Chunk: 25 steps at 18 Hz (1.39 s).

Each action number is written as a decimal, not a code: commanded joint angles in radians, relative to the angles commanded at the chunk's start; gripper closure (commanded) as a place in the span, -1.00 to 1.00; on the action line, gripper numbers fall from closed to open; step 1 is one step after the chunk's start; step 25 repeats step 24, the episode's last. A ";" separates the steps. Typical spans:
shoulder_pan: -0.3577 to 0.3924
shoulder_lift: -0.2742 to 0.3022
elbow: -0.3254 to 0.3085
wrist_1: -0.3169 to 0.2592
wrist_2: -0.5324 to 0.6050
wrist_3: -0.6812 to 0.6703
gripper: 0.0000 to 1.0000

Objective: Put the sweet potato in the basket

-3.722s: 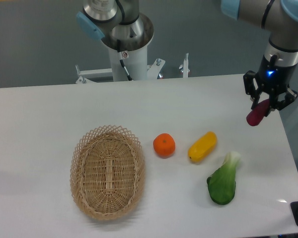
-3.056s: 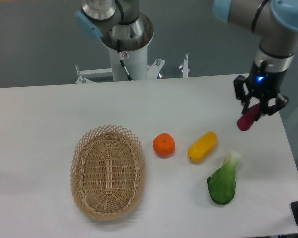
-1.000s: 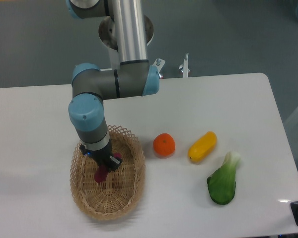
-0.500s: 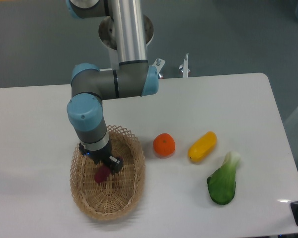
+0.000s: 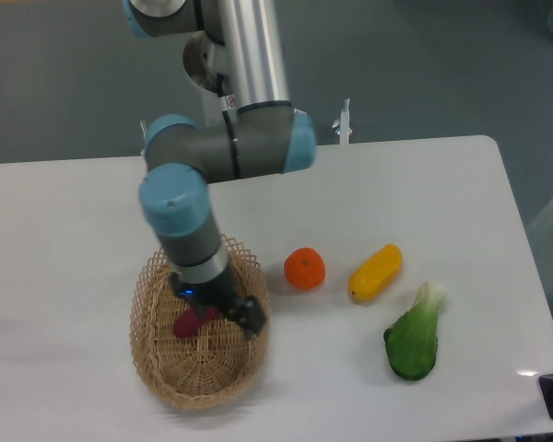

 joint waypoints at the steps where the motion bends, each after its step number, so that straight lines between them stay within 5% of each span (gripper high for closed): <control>1: 0.032 0.017 0.008 -0.005 -0.002 0.012 -1.00; 13: 0.362 0.155 0.014 -0.296 -0.072 0.615 -1.00; 18: 0.447 0.192 -0.011 -0.348 -0.091 0.824 -1.00; 25: 0.459 0.201 -0.011 -0.348 -0.123 0.831 -1.00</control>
